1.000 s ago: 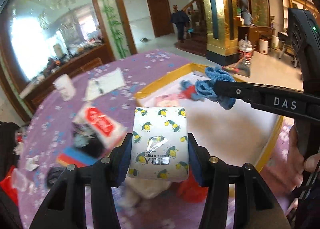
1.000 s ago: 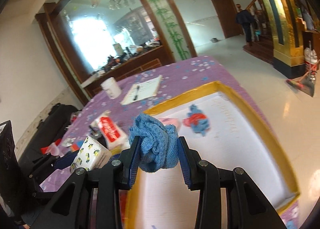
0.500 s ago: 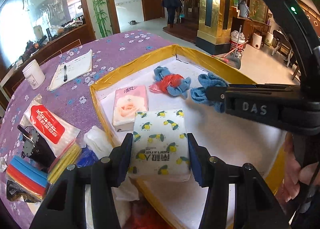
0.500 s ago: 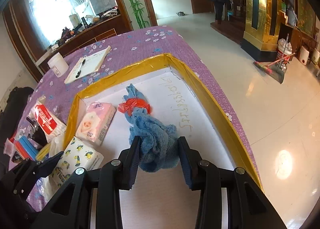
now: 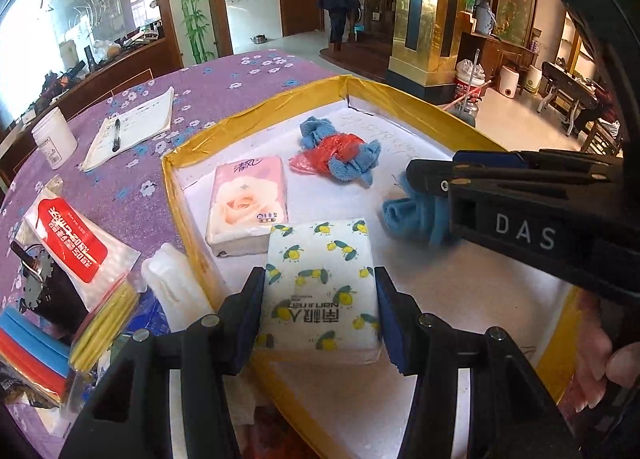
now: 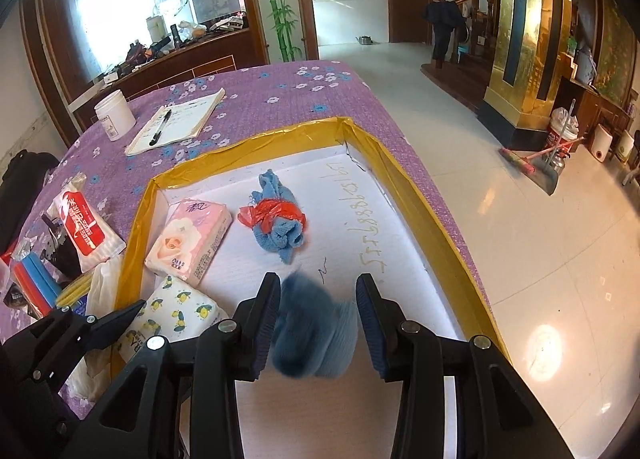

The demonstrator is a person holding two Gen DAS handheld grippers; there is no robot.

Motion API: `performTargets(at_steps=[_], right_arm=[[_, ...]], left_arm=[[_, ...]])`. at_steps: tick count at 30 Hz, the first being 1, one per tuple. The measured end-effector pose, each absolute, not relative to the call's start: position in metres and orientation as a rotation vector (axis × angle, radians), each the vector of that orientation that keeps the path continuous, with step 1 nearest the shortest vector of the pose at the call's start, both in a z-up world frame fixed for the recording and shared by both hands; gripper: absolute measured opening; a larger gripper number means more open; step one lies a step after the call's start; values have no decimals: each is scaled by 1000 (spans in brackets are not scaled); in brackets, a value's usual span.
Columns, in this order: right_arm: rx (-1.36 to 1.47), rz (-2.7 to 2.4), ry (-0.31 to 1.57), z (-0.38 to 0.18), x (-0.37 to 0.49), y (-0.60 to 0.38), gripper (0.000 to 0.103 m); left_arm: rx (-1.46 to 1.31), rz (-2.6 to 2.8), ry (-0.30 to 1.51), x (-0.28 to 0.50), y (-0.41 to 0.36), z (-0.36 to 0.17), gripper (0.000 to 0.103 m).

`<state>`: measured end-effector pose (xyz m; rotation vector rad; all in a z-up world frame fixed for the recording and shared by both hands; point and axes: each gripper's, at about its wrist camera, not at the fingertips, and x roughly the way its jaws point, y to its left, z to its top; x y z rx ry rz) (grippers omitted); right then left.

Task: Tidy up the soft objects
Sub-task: 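Release the blue towel from the right tool while the left releases the lemon pack, then move both tools back to the pile and grasp the white cloth with the right tool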

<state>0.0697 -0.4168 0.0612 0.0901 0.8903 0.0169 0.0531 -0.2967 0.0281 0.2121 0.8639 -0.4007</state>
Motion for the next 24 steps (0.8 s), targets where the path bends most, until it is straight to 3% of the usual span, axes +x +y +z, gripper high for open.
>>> performTargets(at_steps=[9, 17, 24], right_arm=[[75, 6, 869, 65, 66, -415, 60], [84, 19, 830, 77, 53, -414, 61], [146, 57, 740, 103, 20, -416, 70]], left_arm=[[232, -407, 850, 49, -299, 30, 55], [249, -414, 827, 36, -301, 45, 60], [257, -426, 789, 9, -290, 62, 67]])
